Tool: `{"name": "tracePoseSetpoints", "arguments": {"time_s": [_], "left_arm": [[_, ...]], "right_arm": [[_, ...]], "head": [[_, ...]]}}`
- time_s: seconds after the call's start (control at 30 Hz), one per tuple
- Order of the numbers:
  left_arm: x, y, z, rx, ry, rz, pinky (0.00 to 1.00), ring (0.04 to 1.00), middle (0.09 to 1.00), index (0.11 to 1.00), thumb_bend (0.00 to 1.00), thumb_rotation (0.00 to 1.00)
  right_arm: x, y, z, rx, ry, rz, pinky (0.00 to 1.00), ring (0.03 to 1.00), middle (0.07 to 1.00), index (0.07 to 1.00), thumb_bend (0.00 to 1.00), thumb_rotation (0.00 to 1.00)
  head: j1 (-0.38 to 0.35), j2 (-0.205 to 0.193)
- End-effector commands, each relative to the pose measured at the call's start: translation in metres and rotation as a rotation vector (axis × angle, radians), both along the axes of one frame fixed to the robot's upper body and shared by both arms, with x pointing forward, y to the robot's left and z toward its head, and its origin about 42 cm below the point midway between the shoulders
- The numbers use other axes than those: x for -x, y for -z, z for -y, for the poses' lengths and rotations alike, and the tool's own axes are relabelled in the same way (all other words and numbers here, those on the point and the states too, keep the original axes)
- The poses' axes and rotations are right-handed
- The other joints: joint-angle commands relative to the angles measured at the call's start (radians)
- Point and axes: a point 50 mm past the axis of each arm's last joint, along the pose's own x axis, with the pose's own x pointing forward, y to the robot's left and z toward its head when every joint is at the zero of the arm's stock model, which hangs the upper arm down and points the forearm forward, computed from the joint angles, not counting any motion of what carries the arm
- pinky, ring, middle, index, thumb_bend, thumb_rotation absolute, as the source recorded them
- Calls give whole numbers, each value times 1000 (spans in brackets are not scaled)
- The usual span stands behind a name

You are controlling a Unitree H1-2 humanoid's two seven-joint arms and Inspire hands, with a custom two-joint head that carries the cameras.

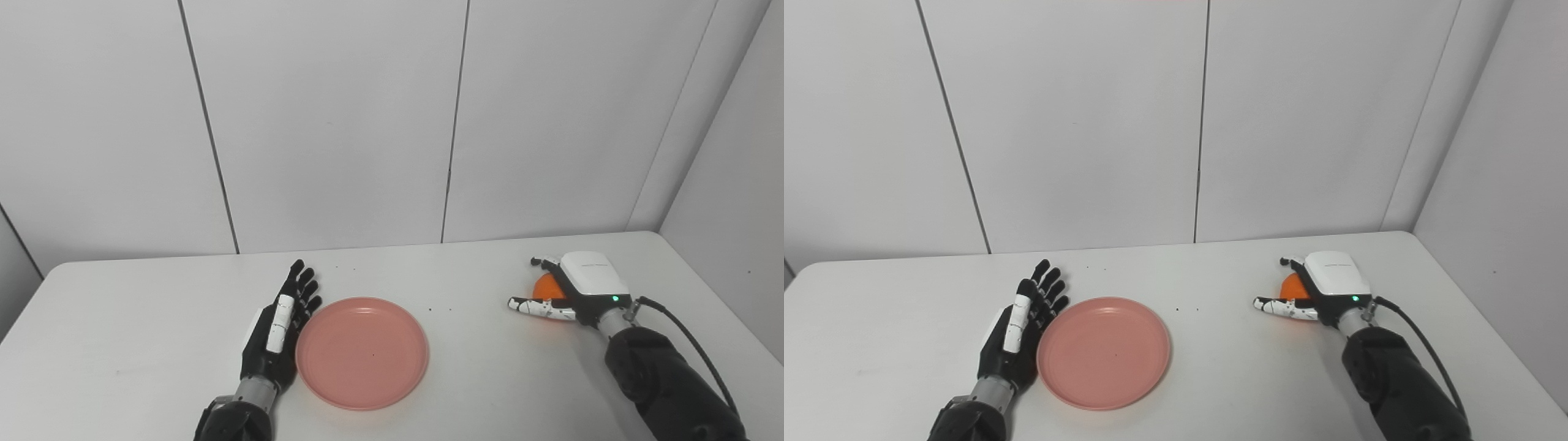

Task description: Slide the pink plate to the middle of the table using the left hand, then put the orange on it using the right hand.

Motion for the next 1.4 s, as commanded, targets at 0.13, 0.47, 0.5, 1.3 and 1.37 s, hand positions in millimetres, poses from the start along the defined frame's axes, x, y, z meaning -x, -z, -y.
{"name": "tracePoseSetpoints", "arguments": {"time_s": [0.13,0.47,0.5,1.3,1.37], "left_arm": [[10,18,-1,7,3,-73,981,1000,1000,1000,974,802],[10,18,-1,8,2,-76,976,1000,1000,1000,970,803],[10,18,-1,8,2,-77,976,1000,1000,1000,971,803],[11,17,-1,5,8,-77,966,1000,1000,1000,967,807],[11,18,-1,5,9,-77,970,1000,1000,1000,967,805]], "right_arm": [[-13,-12,4,-5,33,61,633,711,761,759,813,1000],[-13,-5,3,-35,40,67,466,577,664,685,769,953],[-12,-5,2,-46,34,80,449,560,651,674,766,950],[-9,5,-6,-143,-48,102,132,180,247,326,495,414],[-9,4,-6,-149,-49,99,126,175,240,314,496,414]], "head": [[3,3],[4,5],[4,6],[5,10],[6,10]]}}
